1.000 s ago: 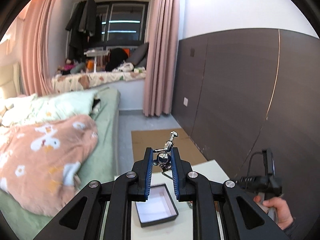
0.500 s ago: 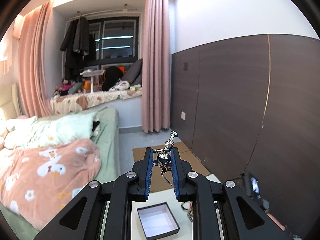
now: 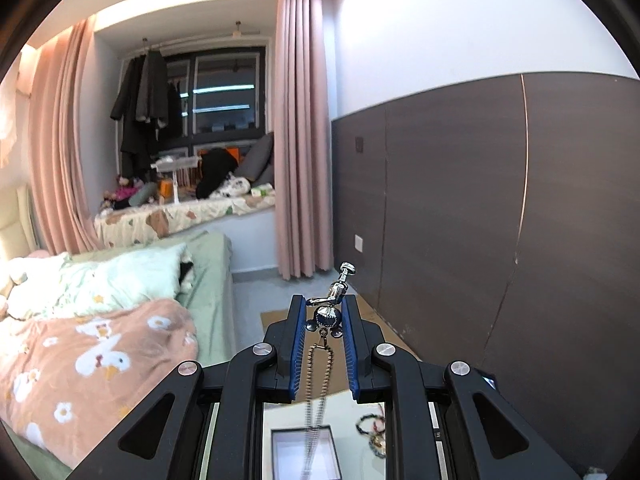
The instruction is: Organize jewelry
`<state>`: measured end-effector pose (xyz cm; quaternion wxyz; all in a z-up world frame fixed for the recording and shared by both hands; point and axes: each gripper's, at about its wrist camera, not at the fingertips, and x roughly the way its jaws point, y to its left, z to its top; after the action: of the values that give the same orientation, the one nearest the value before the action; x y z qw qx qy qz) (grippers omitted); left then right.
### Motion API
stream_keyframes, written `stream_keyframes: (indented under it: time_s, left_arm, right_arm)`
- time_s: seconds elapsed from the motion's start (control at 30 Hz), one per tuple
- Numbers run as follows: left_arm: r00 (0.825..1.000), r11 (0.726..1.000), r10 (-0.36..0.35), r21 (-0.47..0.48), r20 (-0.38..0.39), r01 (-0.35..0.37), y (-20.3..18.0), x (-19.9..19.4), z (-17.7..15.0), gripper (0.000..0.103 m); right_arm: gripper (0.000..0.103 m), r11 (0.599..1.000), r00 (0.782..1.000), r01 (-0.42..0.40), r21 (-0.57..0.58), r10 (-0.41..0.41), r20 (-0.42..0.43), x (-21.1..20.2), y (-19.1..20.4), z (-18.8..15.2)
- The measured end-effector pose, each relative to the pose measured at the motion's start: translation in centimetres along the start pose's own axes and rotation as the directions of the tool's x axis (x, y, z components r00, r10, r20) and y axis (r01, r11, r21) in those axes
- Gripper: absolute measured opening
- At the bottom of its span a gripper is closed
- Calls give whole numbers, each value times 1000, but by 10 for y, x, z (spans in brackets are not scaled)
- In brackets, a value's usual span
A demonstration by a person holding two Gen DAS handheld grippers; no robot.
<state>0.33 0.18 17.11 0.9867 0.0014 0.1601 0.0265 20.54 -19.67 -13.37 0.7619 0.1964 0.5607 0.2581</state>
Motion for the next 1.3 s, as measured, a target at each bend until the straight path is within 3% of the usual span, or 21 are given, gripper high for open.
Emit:
stream_keyframes:
  time_s: [0.43,0.63,0.9,1.3]
  left_arm:
    - [988,1000,-13,-29,-155,9,6,35,-45,18]
    - [999,1000,-3,-9,-46,3,4,7,-13,18]
    - [999,999,37,0,31,-37,15,-8,18,18]
    - [994,997,72,12,88,-74,21,-3,49,18]
  right_arm:
    - [41,999,1000,1,-37,-2,-20,2,10,-6]
    - [41,999,1000,4,-38,-5,-21,2,9,-7]
    - [41,999,1000,-5,-52,3,-23,4,15,-8]
    - [41,985,987,-162,-56,160,-36,6,41,-17]
